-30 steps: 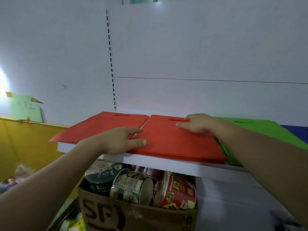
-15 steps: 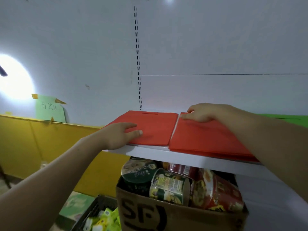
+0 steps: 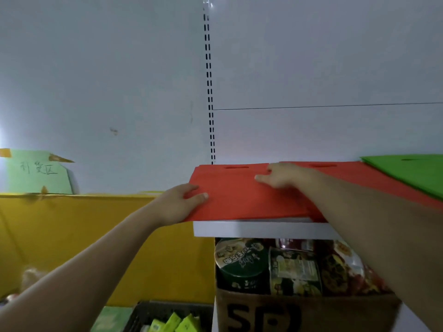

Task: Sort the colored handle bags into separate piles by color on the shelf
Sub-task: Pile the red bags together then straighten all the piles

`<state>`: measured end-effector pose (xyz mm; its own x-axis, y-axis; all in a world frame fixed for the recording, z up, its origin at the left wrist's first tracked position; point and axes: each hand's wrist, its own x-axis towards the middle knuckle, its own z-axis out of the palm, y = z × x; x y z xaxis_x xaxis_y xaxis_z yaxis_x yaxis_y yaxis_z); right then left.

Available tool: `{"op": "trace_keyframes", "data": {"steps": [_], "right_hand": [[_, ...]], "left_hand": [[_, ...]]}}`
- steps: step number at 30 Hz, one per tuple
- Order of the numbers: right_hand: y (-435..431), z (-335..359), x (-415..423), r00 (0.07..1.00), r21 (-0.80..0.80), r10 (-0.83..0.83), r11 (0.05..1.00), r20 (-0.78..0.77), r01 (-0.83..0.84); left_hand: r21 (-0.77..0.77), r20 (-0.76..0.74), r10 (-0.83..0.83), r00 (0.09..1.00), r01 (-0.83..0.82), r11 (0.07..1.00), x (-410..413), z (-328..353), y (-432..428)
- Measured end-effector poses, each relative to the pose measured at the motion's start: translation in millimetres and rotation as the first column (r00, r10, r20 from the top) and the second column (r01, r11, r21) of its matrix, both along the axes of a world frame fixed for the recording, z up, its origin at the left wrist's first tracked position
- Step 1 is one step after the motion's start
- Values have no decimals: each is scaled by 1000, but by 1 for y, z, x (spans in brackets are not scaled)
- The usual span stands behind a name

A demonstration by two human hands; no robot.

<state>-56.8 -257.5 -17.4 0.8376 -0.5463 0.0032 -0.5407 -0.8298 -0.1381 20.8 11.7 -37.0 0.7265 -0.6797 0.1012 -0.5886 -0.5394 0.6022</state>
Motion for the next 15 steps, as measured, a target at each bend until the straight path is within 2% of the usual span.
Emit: {"op": "trace_keyframes", "data": {"steps": [2, 5, 9, 15], "right_hand": [[-2, -5, 1, 999, 11, -46, 999, 11, 46], [0, -8, 5, 996, 1, -90, 996, -10, 90], [7, -5, 11, 995, -16, -74, 997, -70, 73], [9, -8, 17, 998, -197, -21, 980, 64, 34]], "left_hand": [[-43, -46, -28, 999, 26, 999, 4, -6, -2], [-18, -44, -48, 998, 47, 999, 10, -16, -6], [-1, -58, -45, 997, 45, 999, 15, -19, -7], [-27, -59, -35, 998, 33, 999, 14, -17, -7]]}}
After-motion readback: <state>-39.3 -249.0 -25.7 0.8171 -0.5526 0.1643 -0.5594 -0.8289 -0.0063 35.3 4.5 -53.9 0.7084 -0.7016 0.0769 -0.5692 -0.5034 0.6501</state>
